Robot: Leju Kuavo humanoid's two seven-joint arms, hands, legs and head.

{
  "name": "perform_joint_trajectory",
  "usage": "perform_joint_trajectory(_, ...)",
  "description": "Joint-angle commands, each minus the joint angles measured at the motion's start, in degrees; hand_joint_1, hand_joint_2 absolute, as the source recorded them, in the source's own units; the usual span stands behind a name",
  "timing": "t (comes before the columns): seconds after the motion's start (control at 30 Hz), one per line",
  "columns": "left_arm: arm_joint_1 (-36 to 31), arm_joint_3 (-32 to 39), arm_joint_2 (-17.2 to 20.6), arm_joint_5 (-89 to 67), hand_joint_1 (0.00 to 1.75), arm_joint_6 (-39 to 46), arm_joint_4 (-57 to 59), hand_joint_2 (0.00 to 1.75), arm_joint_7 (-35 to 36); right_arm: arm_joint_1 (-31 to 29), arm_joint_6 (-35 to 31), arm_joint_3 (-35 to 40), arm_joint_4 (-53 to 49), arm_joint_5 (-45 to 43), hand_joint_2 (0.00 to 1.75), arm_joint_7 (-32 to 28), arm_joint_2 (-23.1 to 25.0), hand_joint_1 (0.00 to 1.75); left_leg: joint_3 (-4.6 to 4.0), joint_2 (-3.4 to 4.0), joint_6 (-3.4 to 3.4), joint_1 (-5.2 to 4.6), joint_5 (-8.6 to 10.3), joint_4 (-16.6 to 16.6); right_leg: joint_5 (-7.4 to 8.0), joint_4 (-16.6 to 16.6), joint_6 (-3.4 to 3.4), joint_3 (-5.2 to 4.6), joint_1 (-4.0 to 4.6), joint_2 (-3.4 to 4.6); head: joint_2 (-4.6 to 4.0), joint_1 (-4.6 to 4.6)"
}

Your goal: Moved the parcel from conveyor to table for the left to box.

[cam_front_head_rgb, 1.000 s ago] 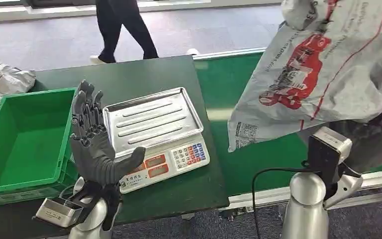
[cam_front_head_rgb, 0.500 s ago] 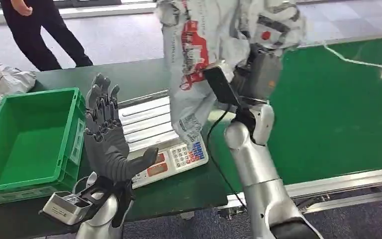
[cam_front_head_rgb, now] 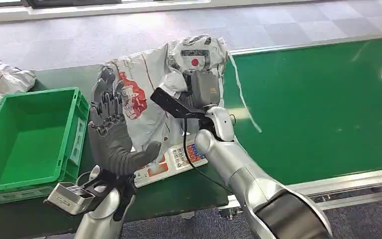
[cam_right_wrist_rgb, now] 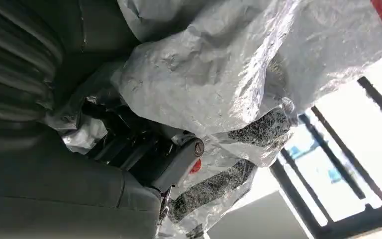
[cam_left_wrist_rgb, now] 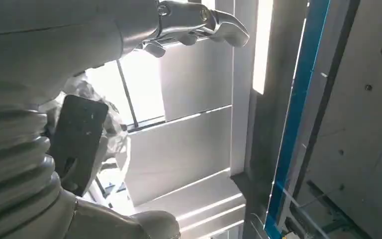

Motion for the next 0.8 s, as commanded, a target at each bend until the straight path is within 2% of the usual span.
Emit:
perform_joint_trajectory(0.03, -3.0, -2.5, 3.4, 0.8, 0.0, -1.7, 3.9, 1.75, 0.2, -3.8, 11.8, 6.9, 8.8, -4.7, 1.75, -3.5, -1.2, 1.75, 0.16, -0.12, 0.05, 0.03, 0.04, -0.1, 0.01, -0.1, -0.1, 0.16, 0.03, 0.06, 0.0, 0.0)
perform_joint_trajectory(0.07, -3.1, -2.6, 3.4, 0.5, 0.0, -1.7, 4.0, 1.75, 0.2, -3.7, 12.9, 8.1, 9.4, -4.7, 1.75, -2.4, -1.2, 1.75, 0.11, -0.09, 0.03, 0.03, 0.02, -0.1, 0.0, -0.1, -0.07, 0.1, 0.03, 0.04, 0.0, -0.02)
perform_joint_trajectory(0.1, -3.1, -2.6, 3.4, 0.5, 0.0, -1.7, 4.0, 1.75, 0.2, -3.7, 12.9, 8.1, 9.4, -4.7, 1.75, -2.4, -1.2, 1.62, 0.16, -0.13, 0.05, 0.03, 0.04, -0.1, 0.01, -0.1, -0.09, 0.15, 0.03, 0.03, 0.0, 0.0)
perform_joint_trajectory(0.13, -3.0, -2.7, 3.3, 0.4, 0.0, -1.6, 4.0, 1.75, 0.2, -2.9, 11.8, 8.7, 9.4, -5.1, 1.75, -2.4, -1.2, 0.0, 0.21, -0.19, 0.06, 0.05, 0.07, -0.2, 0.02, -0.2, -0.11, 0.23, 0.05, 0.02, 0.0, -0.02)
perform_joint_trajectory(0.6, -2.6, -2.6, 3.3, 0.2, 0.0, -1.5, 3.7, 1.75, 0.2, -2.0, 12.3, 9.6, 9.5, -6.0, 1.75, -2.5, -1.2, 0.0, 0.08, -0.11, 0.03, 0.01, 0.01, -0.1, -0.02, 0.0, -0.05, 0.07, 0.02, -0.01, 0.0, 0.0)
perform_joint_trajectory(0.63, -2.4, -2.3, 3.2, 0.1, 0.0, -1.3, 3.6, 1.75, 0.2, -1.9, 11.3, 9.7, 9.5, -6.4, 0.0, -2.8, -1.2, 0.0, 0.15, -0.17, 0.05, 0.02, 0.04, -0.1, -0.01, -0.1, -0.07, 0.15, 0.03, -0.01, 0.0, 0.0)
perform_joint_trajectory(0.8, -2.2, -1.5, 3.1, -0.1, 0.0, -1.4, 3.5, 1.75, 0.2, -1.8, 8.8, 9.8, 10.0, -6.0, 0.0, -3.2, -1.2, 0.0, 0.18, -0.16, 0.07, 0.05, 0.04, -0.2, 0.01, -0.2, -0.08, 0.19, 0.06, 0.02, 0.0, -0.02)
